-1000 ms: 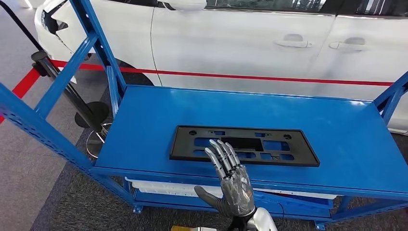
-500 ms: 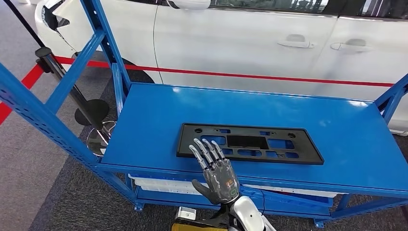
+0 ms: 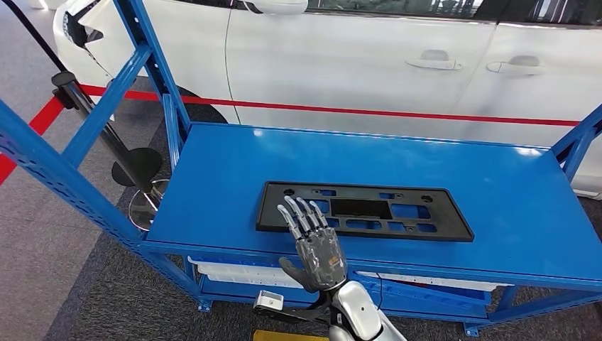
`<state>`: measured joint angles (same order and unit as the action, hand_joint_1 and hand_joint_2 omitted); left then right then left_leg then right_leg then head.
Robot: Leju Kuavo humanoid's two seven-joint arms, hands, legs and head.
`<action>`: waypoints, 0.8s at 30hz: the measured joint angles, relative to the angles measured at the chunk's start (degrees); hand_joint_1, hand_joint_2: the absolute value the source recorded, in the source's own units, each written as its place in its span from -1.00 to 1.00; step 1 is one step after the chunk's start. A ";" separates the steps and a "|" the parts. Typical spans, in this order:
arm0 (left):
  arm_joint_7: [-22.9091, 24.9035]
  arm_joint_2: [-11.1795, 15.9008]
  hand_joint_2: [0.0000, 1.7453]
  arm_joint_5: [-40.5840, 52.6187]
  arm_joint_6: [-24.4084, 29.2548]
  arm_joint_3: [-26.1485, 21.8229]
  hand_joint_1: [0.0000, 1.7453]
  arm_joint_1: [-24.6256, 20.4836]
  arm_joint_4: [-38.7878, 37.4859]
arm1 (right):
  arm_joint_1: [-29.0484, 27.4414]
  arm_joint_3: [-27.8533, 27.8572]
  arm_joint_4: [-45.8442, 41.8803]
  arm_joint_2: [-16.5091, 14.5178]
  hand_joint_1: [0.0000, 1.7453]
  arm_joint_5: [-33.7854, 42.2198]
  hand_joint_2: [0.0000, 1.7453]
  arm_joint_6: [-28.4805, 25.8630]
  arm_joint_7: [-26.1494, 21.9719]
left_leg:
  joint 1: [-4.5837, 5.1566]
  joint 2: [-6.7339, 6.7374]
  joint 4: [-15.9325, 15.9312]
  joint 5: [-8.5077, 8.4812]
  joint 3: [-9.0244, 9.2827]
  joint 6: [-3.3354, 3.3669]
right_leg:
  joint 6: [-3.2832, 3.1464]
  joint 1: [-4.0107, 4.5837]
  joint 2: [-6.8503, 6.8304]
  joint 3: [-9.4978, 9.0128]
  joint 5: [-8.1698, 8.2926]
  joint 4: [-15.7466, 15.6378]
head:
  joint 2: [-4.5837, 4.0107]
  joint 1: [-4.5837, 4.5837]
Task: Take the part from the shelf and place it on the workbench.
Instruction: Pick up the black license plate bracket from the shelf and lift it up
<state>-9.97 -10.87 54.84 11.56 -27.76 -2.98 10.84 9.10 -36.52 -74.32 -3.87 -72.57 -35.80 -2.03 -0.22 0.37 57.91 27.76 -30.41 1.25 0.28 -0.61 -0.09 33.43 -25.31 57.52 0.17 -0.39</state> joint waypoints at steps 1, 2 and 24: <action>0.00 -0.02 -1.00 0.00 0.00 0.07 -1.00 0.00 0.00 | 0.09 0.00 0.28 -0.07 -1.00 0.00 1.00 -0.01 0.03 | 0.00 0.00 0.00 -0.01 -0.01 -0.01 | 0.00 0.00 0.00 0.02 0.00 0.01 | 0.00 0.01; 0.00 -0.03 -1.00 0.01 0.00 0.12 -1.00 0.00 0.00 | 0.17 0.00 0.51 -0.14 -1.00 0.00 1.00 -0.01 0.05 | 0.00 0.00 0.00 -0.02 -0.02 -0.02 | 0.00 0.00 0.00 0.03 0.00 0.02 | 0.01 0.01; 0.00 -0.04 -1.00 0.02 -0.02 0.21 -1.00 0.00 0.00 | 0.61 0.00 2.09 -0.52 -1.00 0.00 1.00 -0.03 0.06 | -0.01 0.00 0.00 -0.03 -0.04 -0.04 | 0.00 0.00 0.00 0.08 0.00 0.08 | 0.00 0.00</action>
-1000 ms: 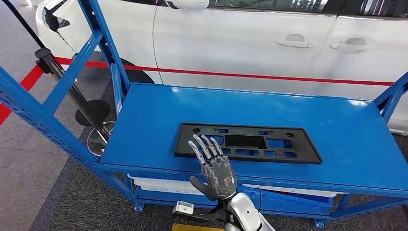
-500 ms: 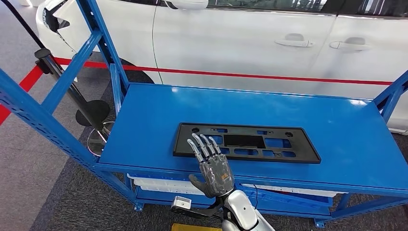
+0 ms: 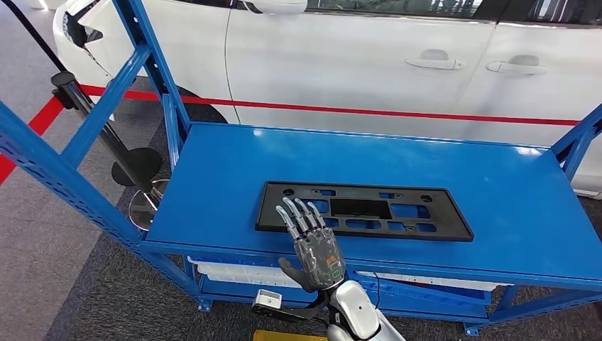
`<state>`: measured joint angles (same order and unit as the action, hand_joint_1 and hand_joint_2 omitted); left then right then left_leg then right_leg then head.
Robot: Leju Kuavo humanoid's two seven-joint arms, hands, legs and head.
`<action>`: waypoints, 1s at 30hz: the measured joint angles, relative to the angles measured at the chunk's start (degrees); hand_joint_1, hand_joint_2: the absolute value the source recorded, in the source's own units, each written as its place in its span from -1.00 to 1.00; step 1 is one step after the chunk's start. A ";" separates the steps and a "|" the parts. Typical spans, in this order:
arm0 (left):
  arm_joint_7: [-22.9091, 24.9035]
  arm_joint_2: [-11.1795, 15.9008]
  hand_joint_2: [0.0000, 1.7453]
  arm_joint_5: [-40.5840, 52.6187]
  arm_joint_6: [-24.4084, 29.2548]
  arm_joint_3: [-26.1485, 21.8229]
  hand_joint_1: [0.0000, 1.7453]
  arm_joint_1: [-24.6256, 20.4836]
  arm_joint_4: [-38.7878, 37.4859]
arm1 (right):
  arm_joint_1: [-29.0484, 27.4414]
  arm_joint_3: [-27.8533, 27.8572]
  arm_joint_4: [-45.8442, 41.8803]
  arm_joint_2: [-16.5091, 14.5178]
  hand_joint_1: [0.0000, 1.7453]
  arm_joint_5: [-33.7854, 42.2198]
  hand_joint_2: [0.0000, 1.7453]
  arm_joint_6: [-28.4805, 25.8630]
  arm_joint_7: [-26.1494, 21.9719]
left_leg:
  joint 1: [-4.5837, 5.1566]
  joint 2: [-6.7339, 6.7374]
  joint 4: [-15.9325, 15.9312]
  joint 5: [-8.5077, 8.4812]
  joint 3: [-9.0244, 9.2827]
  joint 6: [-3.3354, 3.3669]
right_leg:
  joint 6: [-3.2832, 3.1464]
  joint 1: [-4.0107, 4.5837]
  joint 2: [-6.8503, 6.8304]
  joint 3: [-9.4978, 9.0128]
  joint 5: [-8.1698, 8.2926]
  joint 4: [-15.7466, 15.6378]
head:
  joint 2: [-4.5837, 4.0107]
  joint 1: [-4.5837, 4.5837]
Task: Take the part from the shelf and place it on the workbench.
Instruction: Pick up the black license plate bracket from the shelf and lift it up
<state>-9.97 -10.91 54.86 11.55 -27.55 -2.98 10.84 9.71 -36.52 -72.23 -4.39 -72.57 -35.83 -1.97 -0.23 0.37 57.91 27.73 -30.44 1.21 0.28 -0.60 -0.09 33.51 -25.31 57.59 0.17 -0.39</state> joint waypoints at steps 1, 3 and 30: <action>0.00 0.00 -1.00 0.00 0.01 0.01 -1.00 0.00 0.00 | 0.00 0.00 0.02 0.00 -1.00 0.00 1.00 -0.01 0.00 | 0.00 0.00 0.00 0.00 0.00 0.00 | 0.00 0.00 0.00 0.00 0.00 0.00 | 0.00 0.00; 0.00 0.00 -1.00 0.00 0.00 0.01 -1.00 0.00 0.00 | 0.01 0.00 0.03 0.00 -1.00 0.00 1.00 -0.02 0.00 | 0.00 0.00 0.00 0.00 0.00 0.00 | 0.00 0.00 0.00 0.00 0.00 0.00 | 0.00 0.00; -1.53 -0.28 -1.00 2.28 -2.13 1.02 -1.00 -0.86 0.00 | 5.37 20.54 4.87 3.75 -1.00 -10.60 1.00 -3.67 8.46 | 0.10 -0.29 0.27 -0.53 -0.88 0.25 | 0.69 -0.12 -0.20 0.72 0.51 0.09 | 0.00 -0.63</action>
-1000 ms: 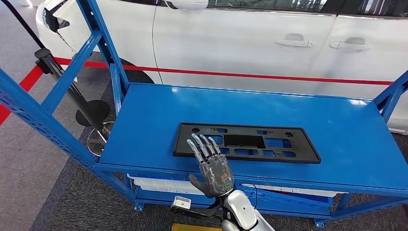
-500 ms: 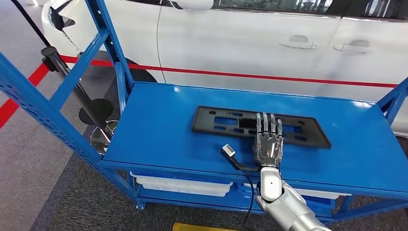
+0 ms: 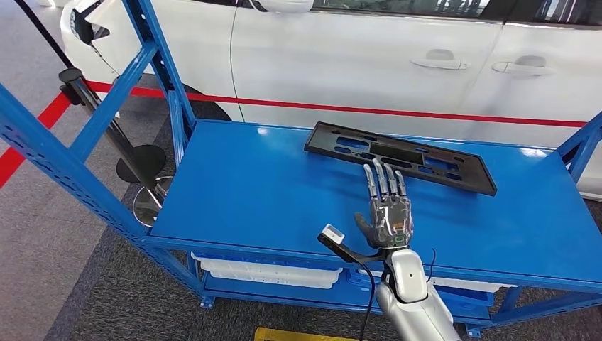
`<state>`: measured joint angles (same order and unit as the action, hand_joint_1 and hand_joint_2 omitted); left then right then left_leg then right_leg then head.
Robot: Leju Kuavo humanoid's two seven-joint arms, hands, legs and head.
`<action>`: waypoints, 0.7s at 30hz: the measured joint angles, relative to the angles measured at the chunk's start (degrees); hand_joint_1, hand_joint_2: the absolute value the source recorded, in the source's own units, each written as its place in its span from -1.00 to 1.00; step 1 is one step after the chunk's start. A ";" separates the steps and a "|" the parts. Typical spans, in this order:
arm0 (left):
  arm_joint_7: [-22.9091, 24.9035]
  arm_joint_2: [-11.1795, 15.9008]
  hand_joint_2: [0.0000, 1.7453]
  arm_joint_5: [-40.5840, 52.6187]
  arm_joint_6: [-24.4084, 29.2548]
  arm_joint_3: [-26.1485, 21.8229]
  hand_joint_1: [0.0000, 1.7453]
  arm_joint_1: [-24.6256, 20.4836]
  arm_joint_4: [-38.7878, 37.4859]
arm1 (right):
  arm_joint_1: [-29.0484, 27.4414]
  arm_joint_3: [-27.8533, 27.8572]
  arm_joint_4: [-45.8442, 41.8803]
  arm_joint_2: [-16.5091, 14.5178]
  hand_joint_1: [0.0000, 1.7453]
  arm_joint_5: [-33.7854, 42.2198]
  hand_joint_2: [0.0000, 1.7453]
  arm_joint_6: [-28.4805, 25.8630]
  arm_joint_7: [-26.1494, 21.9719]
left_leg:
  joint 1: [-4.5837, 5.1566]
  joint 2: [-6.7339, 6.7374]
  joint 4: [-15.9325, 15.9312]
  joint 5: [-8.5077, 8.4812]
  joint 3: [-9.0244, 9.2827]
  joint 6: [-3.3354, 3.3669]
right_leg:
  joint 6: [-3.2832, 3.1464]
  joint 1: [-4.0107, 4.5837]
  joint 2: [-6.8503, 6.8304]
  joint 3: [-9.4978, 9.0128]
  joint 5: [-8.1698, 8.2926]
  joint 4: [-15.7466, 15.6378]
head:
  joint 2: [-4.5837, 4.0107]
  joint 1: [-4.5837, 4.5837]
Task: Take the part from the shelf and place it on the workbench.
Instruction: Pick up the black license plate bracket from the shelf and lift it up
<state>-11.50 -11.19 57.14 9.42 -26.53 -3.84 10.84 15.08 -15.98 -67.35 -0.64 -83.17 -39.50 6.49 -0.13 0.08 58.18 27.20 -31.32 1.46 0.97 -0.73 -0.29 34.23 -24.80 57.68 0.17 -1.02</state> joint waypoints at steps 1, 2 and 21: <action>-0.13 0.00 -1.00 -0.02 0.03 -0.12 -1.00 -0.01 0.00 | -0.32 -0.02 -0.53 -0.30 -1.00 1.98 1.00 0.13 -1.20 | 0.00 0.00 0.00 0.00 0.00 0.00 | 0.00 0.00 0.01 0.00 0.00 0.00 | 0.00 0.00; -0.33 0.00 -1.00 -0.05 0.05 -0.28 -1.00 -0.01 0.00 | -0.67 -0.12 -1.17 -0.57 -1.00 5.00 1.00 0.40 -2.87 | 0.00 0.01 0.00 0.00 -0.01 0.00 | 0.00 0.00 0.00 0.00 0.00 0.00 | 0.00 0.01; -1.07 0.05 -1.00 1.90 -0.55 -2.14 -1.00 -0.37 0.00 | -0.84 -4.81 -6.19 -1.20 -1.00 4.85 1.00 5.97 -3.37 | 0.00 0.03 0.01 -0.07 -0.08 -0.07 | -0.04 -0.01 0.01 0.07 0.04 0.01 | -0.01 0.00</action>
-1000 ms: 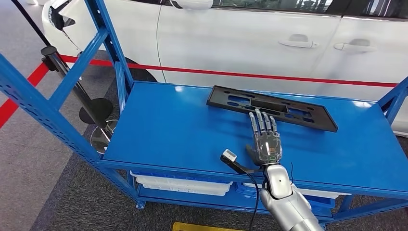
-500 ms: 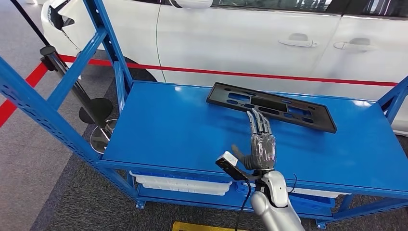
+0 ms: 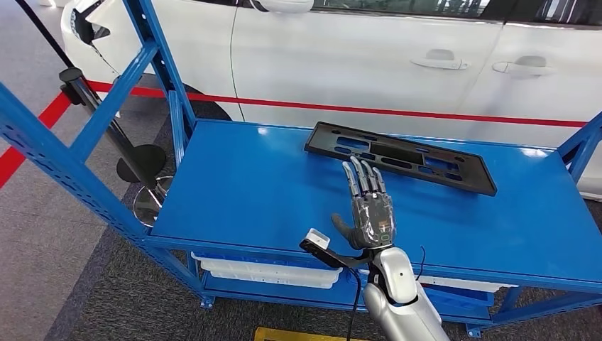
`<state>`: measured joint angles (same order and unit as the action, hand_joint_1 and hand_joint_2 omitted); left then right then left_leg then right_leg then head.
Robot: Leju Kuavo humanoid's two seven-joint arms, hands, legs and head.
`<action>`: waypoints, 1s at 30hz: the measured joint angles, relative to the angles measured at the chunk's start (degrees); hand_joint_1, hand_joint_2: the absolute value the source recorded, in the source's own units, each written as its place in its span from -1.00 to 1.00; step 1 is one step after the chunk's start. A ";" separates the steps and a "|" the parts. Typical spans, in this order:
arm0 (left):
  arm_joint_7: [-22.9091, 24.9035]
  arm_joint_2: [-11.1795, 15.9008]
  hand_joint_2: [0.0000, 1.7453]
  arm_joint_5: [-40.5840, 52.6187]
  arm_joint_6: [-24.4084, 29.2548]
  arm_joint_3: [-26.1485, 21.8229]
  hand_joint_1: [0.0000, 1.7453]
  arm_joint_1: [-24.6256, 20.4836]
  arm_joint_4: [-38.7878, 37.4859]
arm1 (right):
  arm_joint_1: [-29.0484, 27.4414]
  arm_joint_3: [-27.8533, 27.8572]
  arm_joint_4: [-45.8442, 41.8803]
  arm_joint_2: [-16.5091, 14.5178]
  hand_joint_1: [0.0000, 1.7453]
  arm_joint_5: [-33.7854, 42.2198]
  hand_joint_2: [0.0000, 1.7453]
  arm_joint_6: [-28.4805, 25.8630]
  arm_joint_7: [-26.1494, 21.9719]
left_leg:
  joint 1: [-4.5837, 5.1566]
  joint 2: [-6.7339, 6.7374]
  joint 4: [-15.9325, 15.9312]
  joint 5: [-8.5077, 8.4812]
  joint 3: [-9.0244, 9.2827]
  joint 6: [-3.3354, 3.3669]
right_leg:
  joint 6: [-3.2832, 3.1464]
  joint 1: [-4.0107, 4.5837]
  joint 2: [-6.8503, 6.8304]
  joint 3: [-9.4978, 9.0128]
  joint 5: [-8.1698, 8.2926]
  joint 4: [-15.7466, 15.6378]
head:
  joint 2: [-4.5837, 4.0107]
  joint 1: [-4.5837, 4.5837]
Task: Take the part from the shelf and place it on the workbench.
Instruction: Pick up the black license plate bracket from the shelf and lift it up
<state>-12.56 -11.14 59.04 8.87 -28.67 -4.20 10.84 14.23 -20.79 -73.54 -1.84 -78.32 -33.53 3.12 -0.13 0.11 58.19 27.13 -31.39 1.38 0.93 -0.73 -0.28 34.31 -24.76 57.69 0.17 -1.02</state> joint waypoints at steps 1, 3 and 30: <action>0.07 -0.01 -1.00 0.19 -0.15 0.01 -1.00 -0.08 0.00 | 0.39 -0.33 1.05 0.02 -1.00 -1.88 1.00 -0.02 1.01 | 0.00 0.00 0.00 -0.01 0.00 -0.01 | 0.00 0.00 0.01 0.01 0.00 0.00 | 0.00 0.00; 0.27 -0.05 -1.00 0.66 -0.36 0.04 -1.00 -0.19 0.00 | 1.39 -1.20 3.49 0.07 -1.00 -5.61 1.00 0.18 3.03 | -0.01 0.01 0.00 -0.01 -0.01 -0.02 | -0.01 0.01 0.03 0.02 0.01 0.01 | 0.01 0.01; -1.33 -0.22 -1.00 -0.03 -2.37 -0.18 -1.00 -0.69 0.00 | 11.14 -5.05 20.93 -0.13 -1.00 -9.53 1.00 1.84 7.67 | -0.01 0.01 0.00 -0.07 0.03 -0.11 | -0.07 0.01 0.03 0.01 0.07 0.02 | 0.00 0.00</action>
<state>-13.90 -11.37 59.01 6.51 -28.85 -4.89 10.84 25.37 -25.84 -52.61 -1.97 -87.84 -31.69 10.79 -0.14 0.12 58.18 27.06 -31.36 1.27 0.86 -0.72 -0.26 34.32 -24.69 57.72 0.17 -1.02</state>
